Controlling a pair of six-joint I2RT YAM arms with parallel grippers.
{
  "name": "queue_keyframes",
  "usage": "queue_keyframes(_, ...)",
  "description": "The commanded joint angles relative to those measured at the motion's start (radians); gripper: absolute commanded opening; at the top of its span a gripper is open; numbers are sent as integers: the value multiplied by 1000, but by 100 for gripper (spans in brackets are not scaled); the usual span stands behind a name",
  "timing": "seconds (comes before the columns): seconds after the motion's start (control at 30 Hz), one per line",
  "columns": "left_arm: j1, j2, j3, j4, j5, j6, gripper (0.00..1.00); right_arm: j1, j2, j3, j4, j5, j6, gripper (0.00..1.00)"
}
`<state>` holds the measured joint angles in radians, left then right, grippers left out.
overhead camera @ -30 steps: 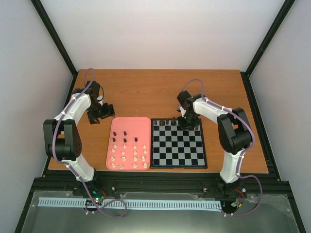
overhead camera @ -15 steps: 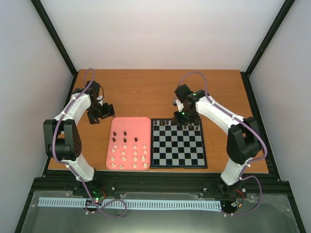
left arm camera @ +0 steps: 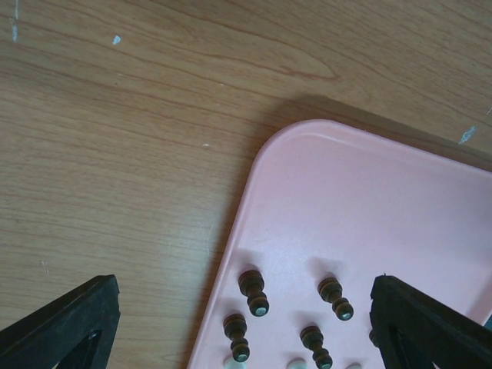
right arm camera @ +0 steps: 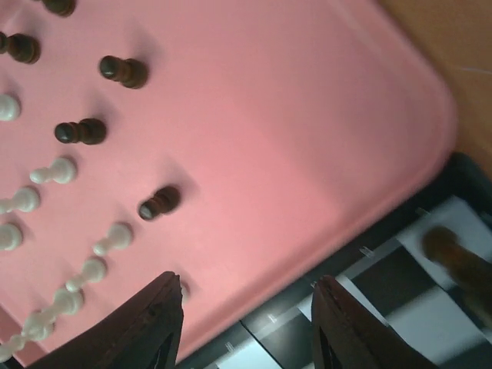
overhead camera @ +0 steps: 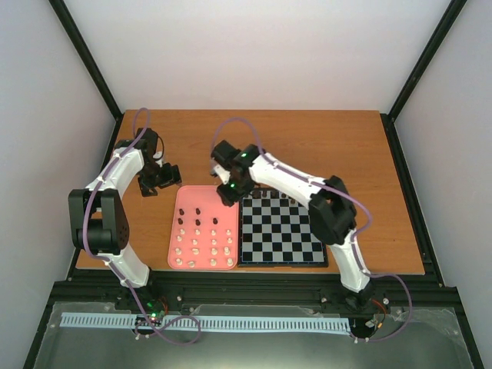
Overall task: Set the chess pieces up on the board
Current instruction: Pick up the chess piece from the storage box.
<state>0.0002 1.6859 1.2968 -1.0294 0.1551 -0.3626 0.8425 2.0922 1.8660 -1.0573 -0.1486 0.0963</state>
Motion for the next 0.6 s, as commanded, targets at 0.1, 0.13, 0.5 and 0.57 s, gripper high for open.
queue_keyframes(0.1,0,-36,6,-7,-3,4,100,96,176,176,-54,-77,-66,45)
queue_keyframes(0.13,0,-39,2,-5,-2,4,100,105,191,195,-63,-83,-67,45)
queue_keyframes(0.5,0,-55,-14,4,11,1,100,130,290,236,-97,-98,-75,46)
queue_keyframes(0.57,0,-58,-18,5,9,1,100,130,312,258,-118,-87,-71,44)
